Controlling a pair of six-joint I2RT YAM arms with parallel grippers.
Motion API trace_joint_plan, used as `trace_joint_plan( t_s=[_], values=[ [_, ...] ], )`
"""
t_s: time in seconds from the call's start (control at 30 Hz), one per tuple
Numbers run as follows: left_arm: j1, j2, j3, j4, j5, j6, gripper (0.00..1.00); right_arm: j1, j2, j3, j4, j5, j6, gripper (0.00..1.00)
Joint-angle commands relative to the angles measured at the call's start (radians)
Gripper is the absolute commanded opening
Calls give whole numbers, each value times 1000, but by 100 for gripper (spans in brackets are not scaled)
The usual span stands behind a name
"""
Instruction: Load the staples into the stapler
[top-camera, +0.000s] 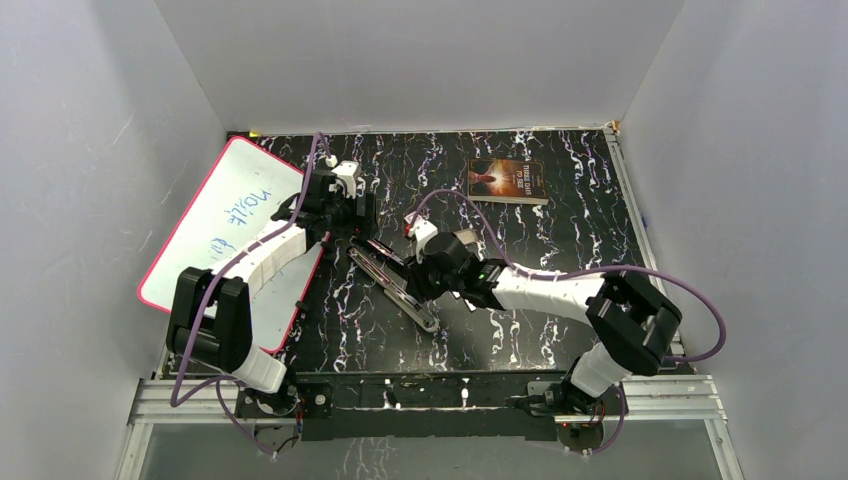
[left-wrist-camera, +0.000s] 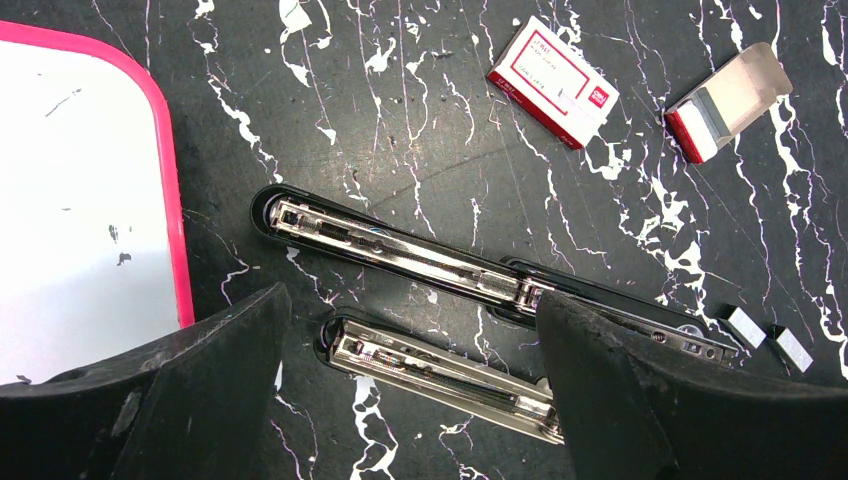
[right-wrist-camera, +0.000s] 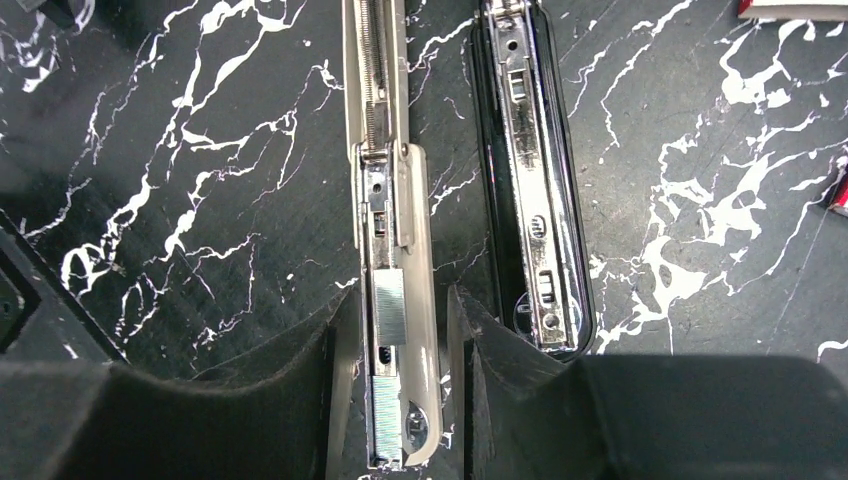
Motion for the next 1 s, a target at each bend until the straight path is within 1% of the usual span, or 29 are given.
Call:
trace_joint_plan(
  t_s=[0.0, 0.1, 0.4, 0.77, 0.97],
  values=[
    [3, -9, 29, -15, 2, 9, 92, -46, -26, -29, 89, -156, 71, 46],
    [4, -10, 30, -15, 3, 11, 92, -62, -14, -41, 101, -196, 96, 47],
    [4, -12, 29, -15, 3, 10, 92, -76, 16, -54, 110, -216, 107, 47],
    [4, -10, 30, -16, -1, 10, 92, -80, 38, -44, 88, -188, 111, 47],
    [3, -8, 30, -15, 2, 10, 92, -84, 44, -47, 93, -207, 114, 45]
  ],
)
